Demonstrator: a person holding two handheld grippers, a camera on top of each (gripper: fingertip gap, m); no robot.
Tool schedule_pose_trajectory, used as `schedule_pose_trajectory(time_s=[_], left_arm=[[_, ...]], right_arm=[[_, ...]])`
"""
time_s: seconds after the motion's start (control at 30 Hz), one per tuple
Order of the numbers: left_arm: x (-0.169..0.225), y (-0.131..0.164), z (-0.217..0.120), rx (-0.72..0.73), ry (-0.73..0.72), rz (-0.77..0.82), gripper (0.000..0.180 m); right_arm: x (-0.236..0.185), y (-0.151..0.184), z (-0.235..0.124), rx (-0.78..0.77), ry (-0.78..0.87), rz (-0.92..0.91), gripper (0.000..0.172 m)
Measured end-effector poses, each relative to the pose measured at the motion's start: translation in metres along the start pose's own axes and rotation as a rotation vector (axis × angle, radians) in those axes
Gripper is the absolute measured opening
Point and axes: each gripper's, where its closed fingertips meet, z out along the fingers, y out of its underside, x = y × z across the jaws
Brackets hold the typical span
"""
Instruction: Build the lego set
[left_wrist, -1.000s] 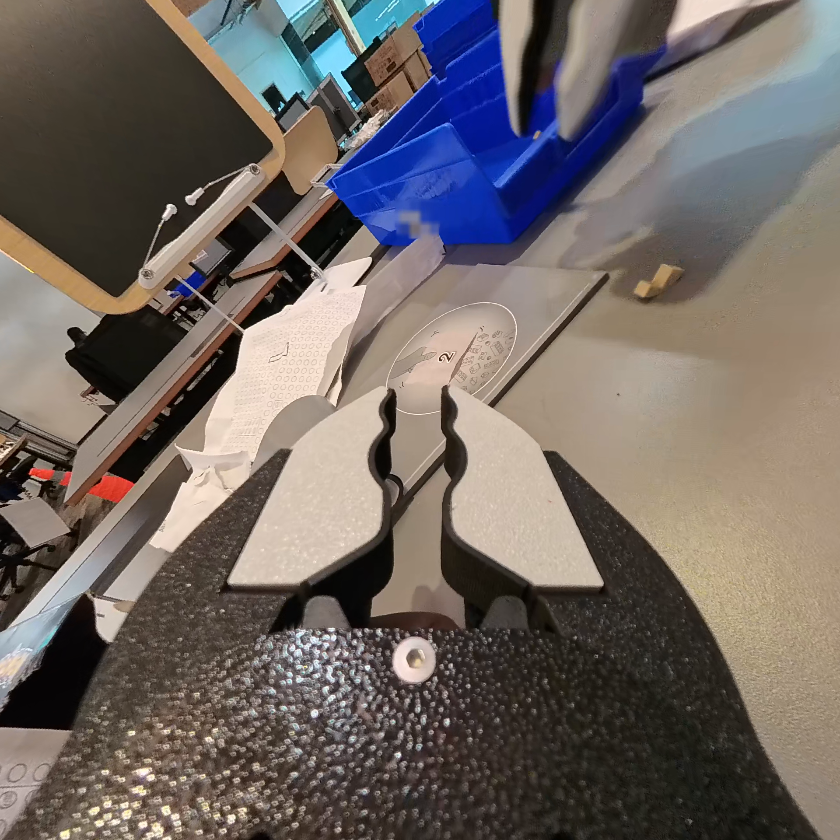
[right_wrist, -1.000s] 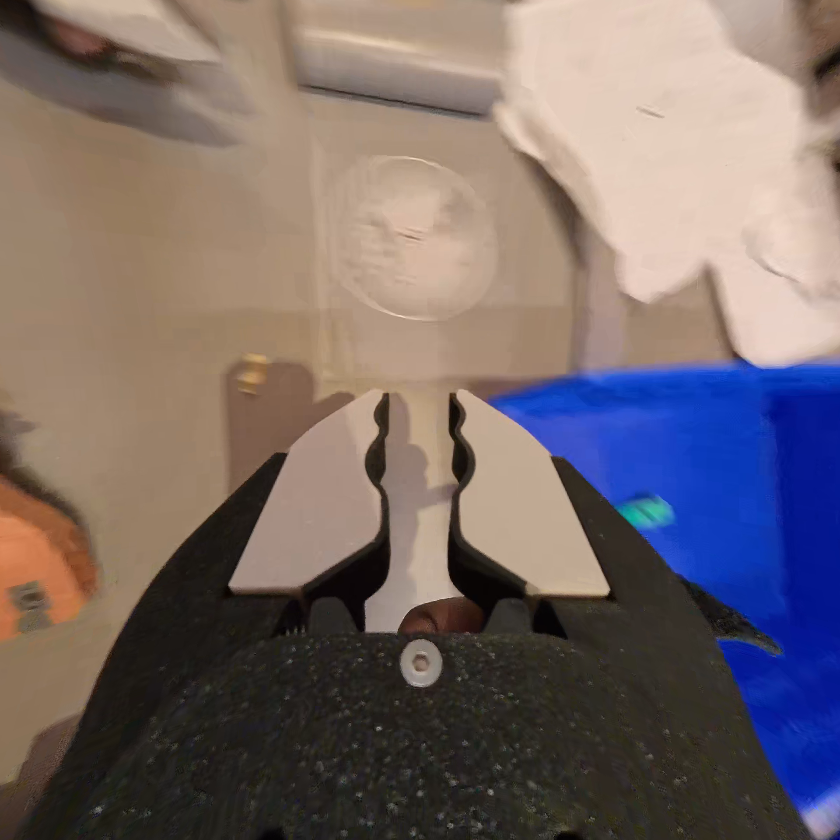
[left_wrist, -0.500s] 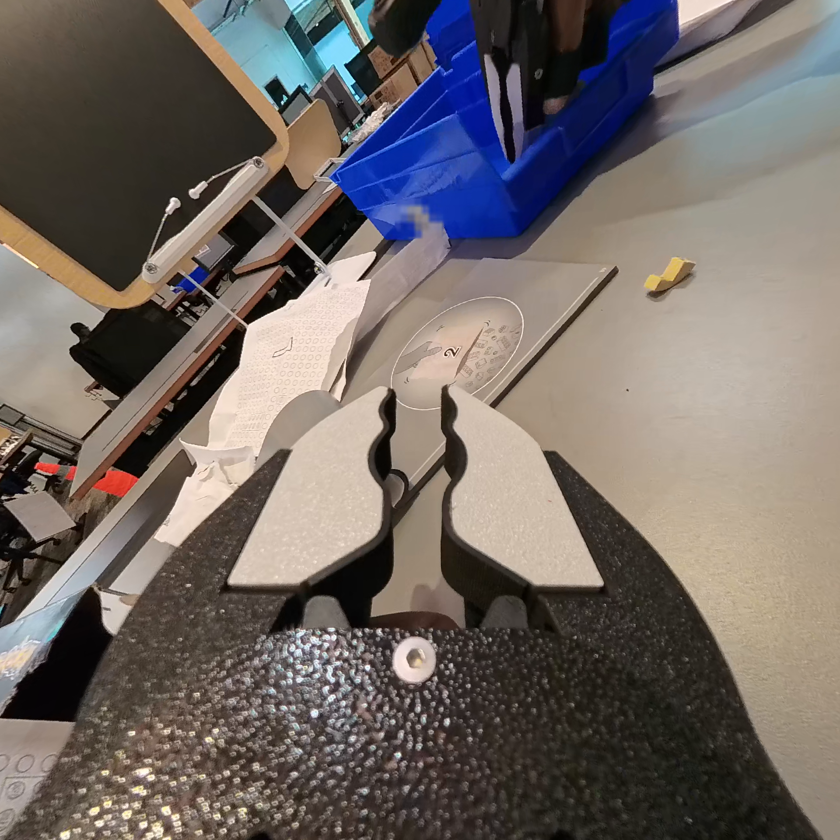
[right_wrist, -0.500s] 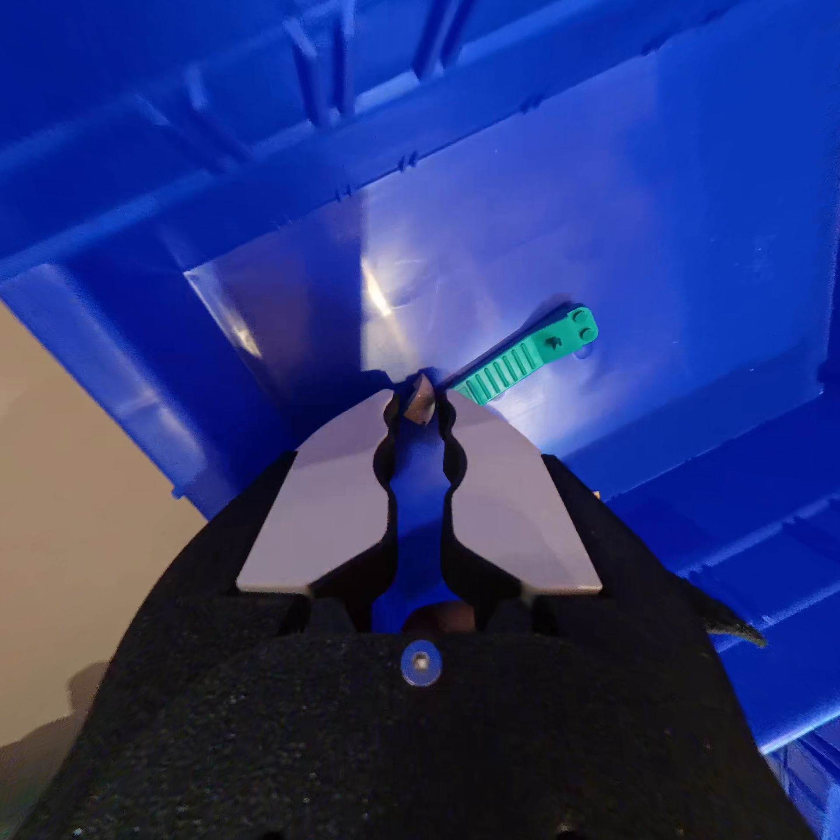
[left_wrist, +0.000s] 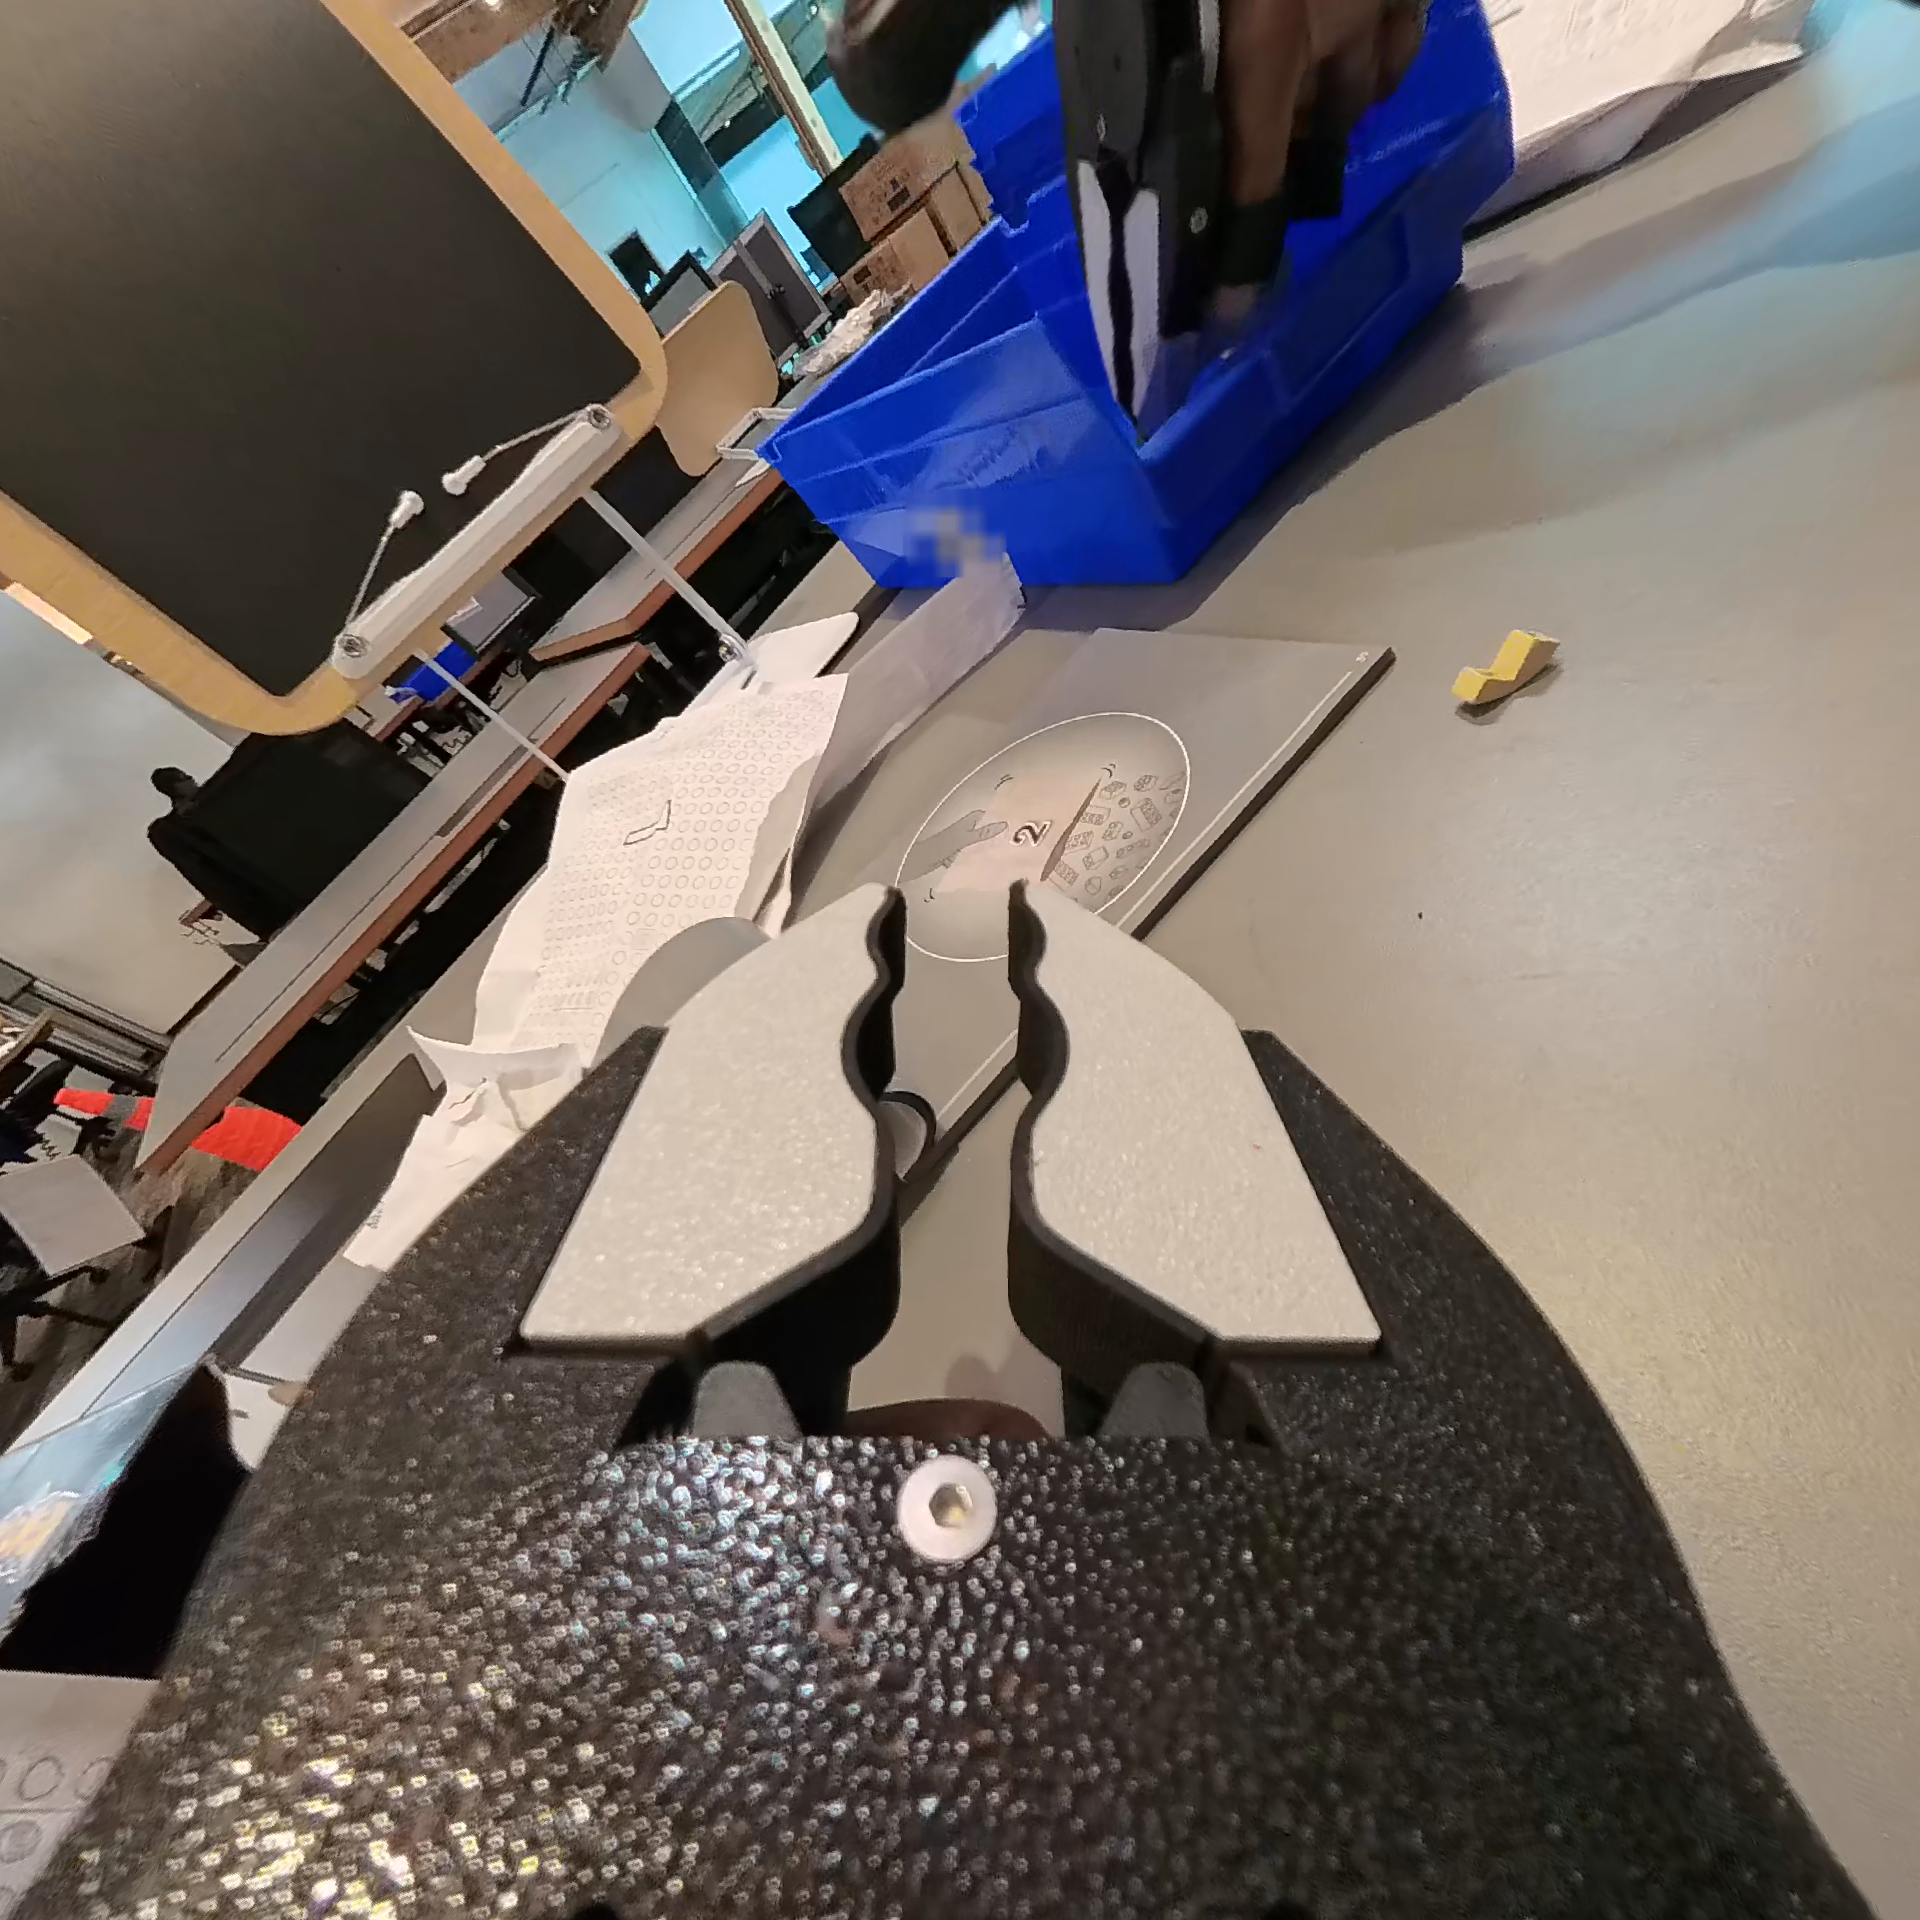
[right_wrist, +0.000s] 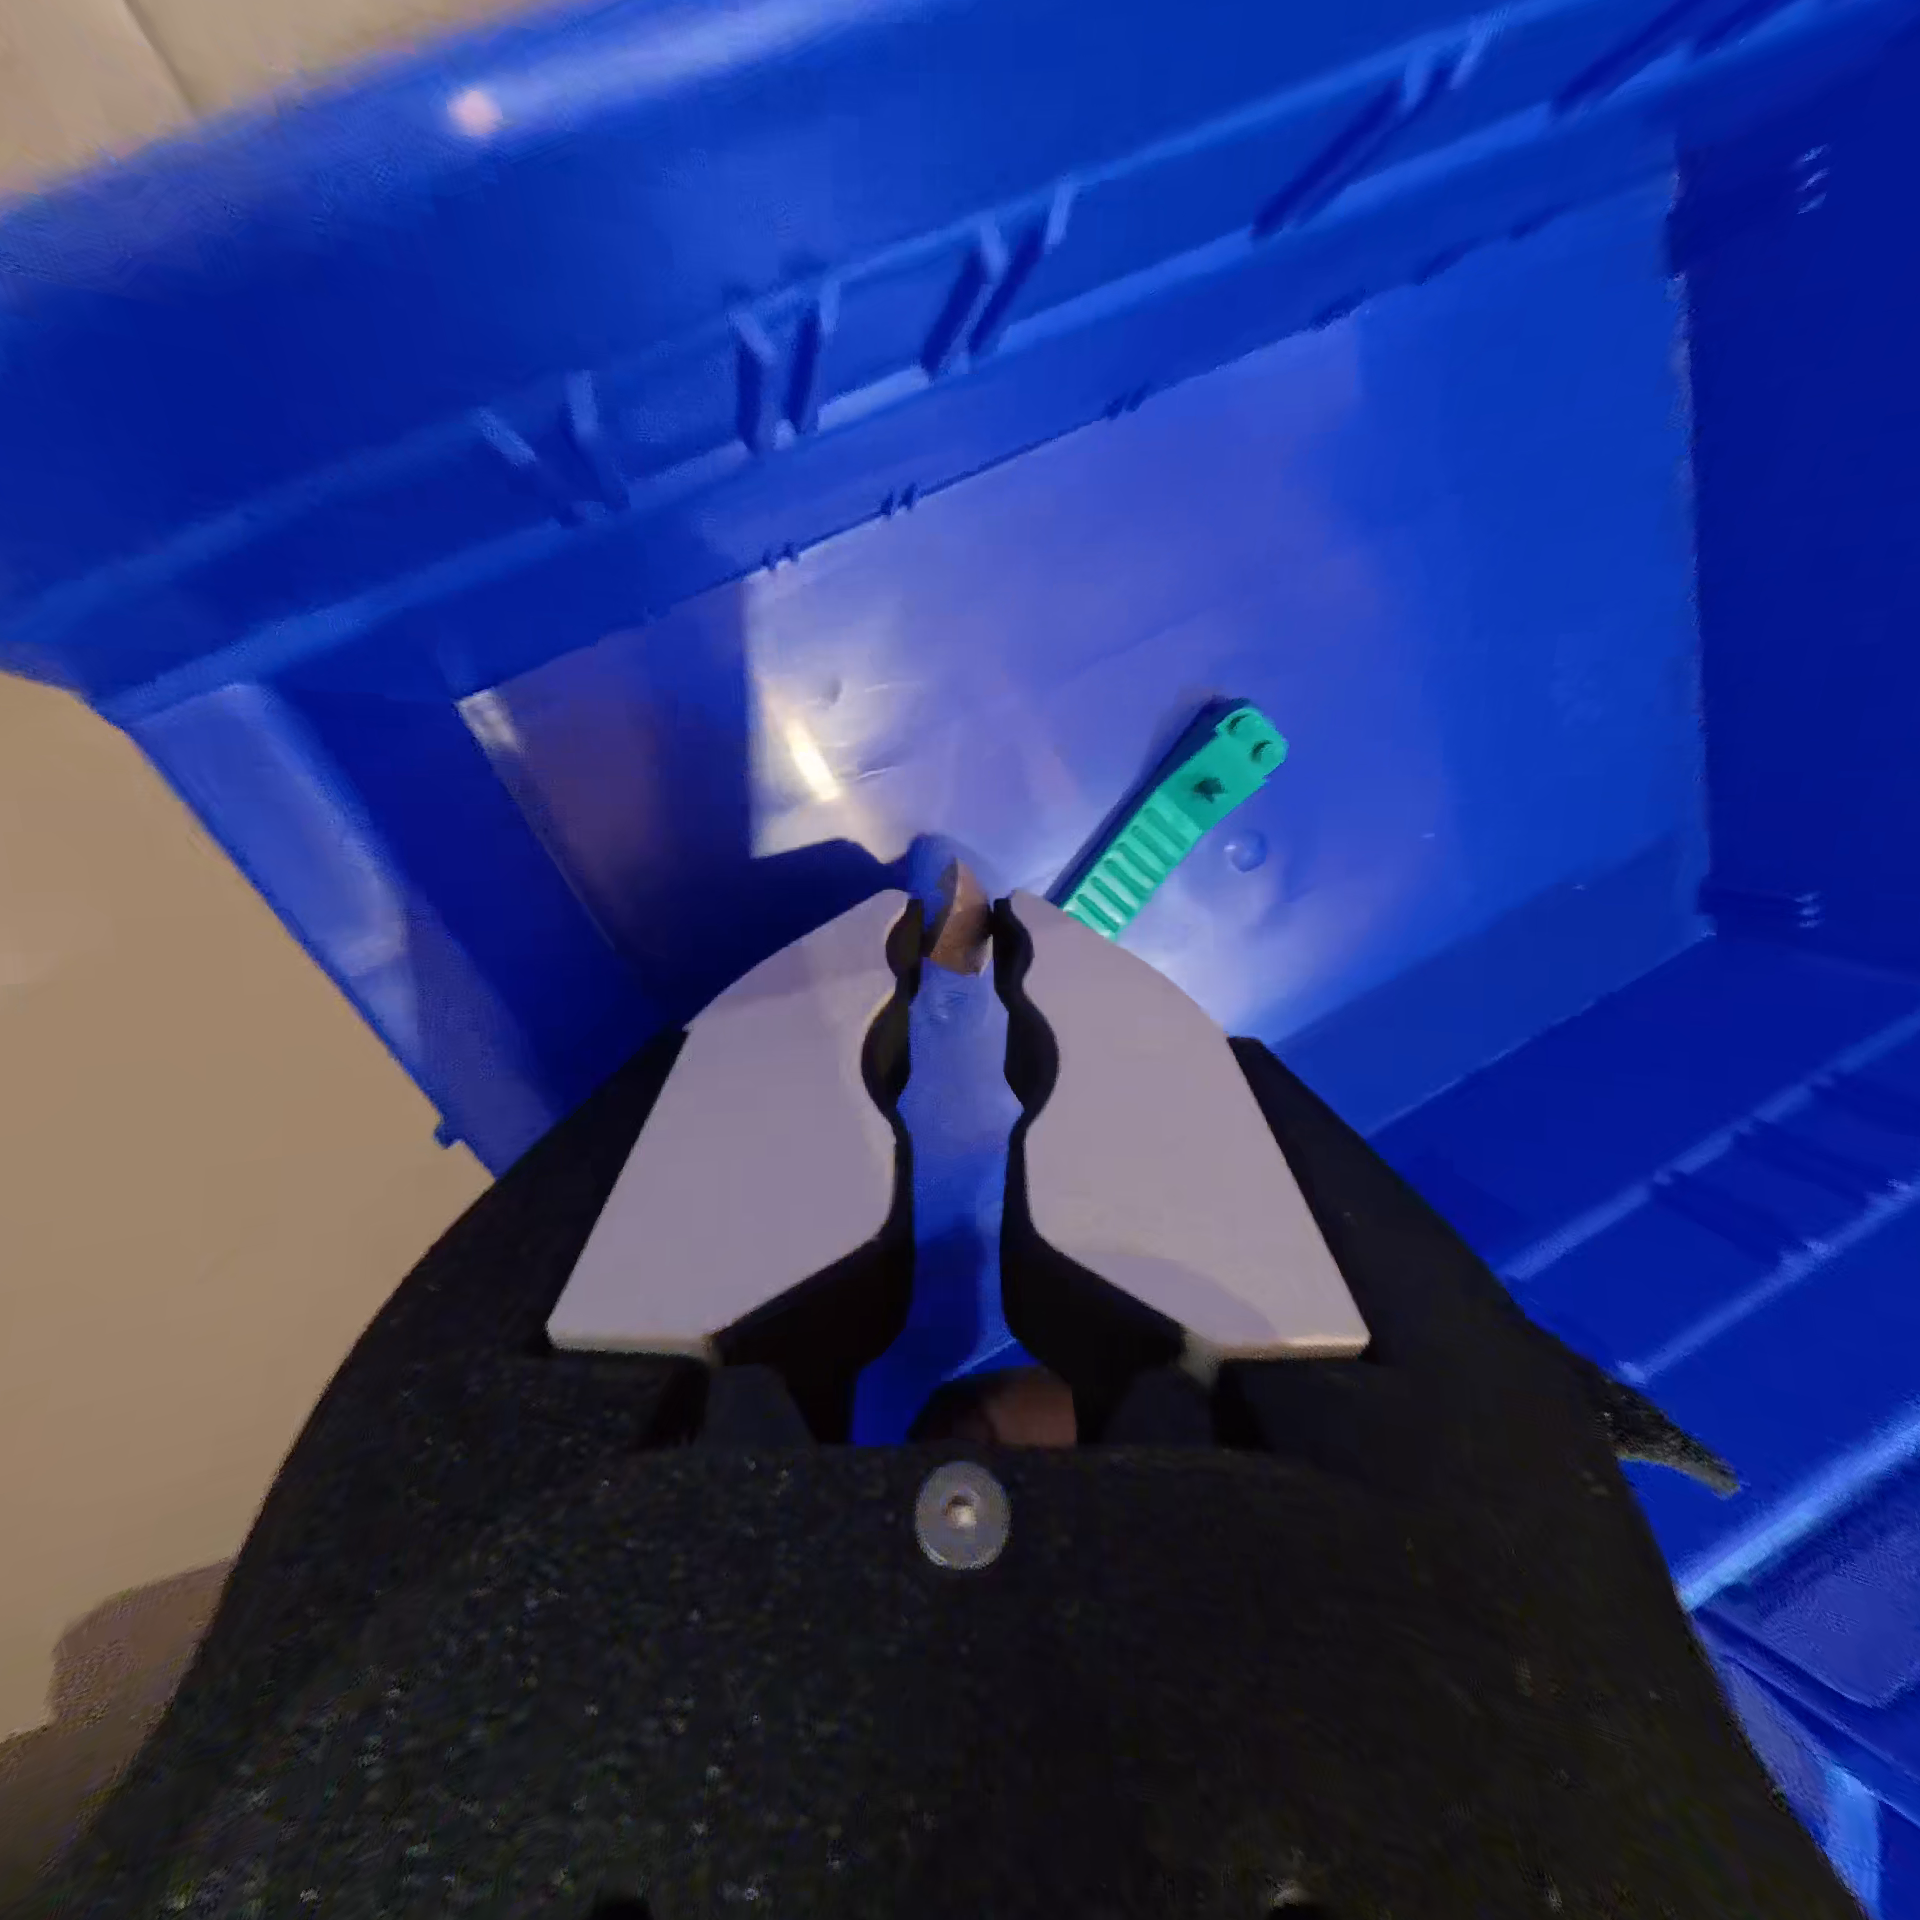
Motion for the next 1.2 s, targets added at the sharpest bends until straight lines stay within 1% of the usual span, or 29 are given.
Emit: schedule_pose_trajectory(time_s=[0.1,0.17,0.23,0.3,0.37,0.43,0.53,0.67,0.73,0.87,0.97,1.1,1.2], left_arm=[[-0.001,0.000,0.000,0.001,-0.001,-0.003,0.018],[-0.002,0.001,0.000,0.001,0.001,-0.008,0.018],[-0.003,0.001,0.001,0.001,0.003,-0.012,0.018],[-0.003,0.001,0.001,0.001,0.003,-0.015,0.018],[-0.004,0.001,0.002,0.001,0.005,-0.021,0.018],[-0.003,0.002,0.002,-0.001,0.009,-0.026,0.018],[-0.003,0.002,0.003,-0.002,0.010,-0.021,0.018],[-0.003,0.002,0.002,-0.001,0.009,-0.026,0.018],[-0.003,0.002,0.002,-0.002,0.012,-0.024,0.018],[-0.002,0.003,0.002,-0.005,0.013,-0.023,0.018],[-0.004,0.002,0.000,-0.004,0.006,-0.022,0.018],[-0.005,0.001,-0.001,0.000,0.000,-0.020,0.018],[-0.004,0.001,-0.001,-0.001,0.001,-0.017,0.018]], right_arm=[[-0.002,-0.017,-0.030,0.101,0.024,-0.030,0.013],[-0.026,-0.040,-0.060,0.224,-0.020,-0.092,0.013],[-0.076,-0.067,-0.091,0.360,-0.123,-0.228,0.013],[-0.139,-0.084,-0.109,0.422,-0.235,-0.402,0.013],[-0.197,-0.088,-0.104,0.392,-0.321,-0.569,0.013],[-0.241,-0.086,-0.087,0.331,-0.385,-0.689,0.013],[-0.273,-0.081,-0.061,0.256,-0.443,-0.758,0.013],[-0.278,-0.074,-0.037,0.203,-0.461,-0.742,0.013],[-0.279,-0.073,-0.033,0.216,-0.477,-0.719,0.015],[-0.268,-0.074,-0.040,0.263,-0.489,-0.660,0.016],[-0.247,-0.071,-0.058,0.343,-0.518,-0.529,0.018],[-0.219,-0.048,-0.062,0.364,-0.461,-0.394,0.020],[-0.217,-0.034,-0.059,0.358,-0.443,-0.325,0.021]])
